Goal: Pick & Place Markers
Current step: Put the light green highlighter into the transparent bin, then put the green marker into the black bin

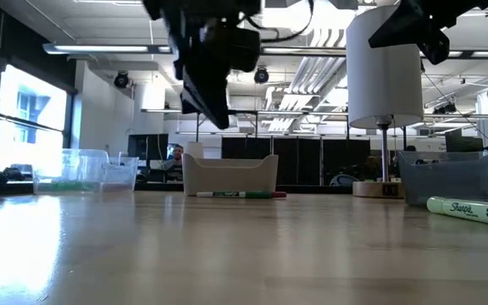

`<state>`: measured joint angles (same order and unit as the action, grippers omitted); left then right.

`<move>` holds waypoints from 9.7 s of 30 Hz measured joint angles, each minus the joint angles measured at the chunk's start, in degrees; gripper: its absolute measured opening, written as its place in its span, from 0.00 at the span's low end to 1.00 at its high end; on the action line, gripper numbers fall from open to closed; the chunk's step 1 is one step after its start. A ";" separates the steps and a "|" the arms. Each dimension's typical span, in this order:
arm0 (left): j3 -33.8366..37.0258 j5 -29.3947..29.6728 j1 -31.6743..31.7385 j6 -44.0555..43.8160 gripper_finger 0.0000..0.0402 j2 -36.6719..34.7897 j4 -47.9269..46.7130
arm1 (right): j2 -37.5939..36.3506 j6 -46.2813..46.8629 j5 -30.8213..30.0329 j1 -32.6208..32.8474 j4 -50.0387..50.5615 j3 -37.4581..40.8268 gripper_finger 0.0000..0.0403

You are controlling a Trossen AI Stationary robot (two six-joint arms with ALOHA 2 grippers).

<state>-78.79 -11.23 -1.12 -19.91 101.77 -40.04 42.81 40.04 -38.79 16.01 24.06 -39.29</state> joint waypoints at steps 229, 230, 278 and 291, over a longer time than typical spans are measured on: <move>15.57 20.51 28.21 -14.89 0.14 -26.90 -13.02 | 39.60 -12.20 40.69 -17.14 -12.03 -12.37 0.00; 15.57 19.21 31.50 -12.75 0.14 -26.89 -14.05 | 39.63 -11.01 39.92 -17.15 -12.16 -12.41 0.00; 20.61 11.00 31.83 -5.75 0.06 -38.22 -5.96 | 39.71 -14.29 33.58 -23.87 -16.44 -12.48 0.00; 21.49 18.87 -0.87 -20.31 0.01 -26.00 -0.75 | 39.69 -27.30 40.83 -23.27 -16.19 -12.48 0.00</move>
<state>-57.30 7.64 -1.99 -40.22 75.77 -40.78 82.50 12.74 2.04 -7.26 7.87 -51.77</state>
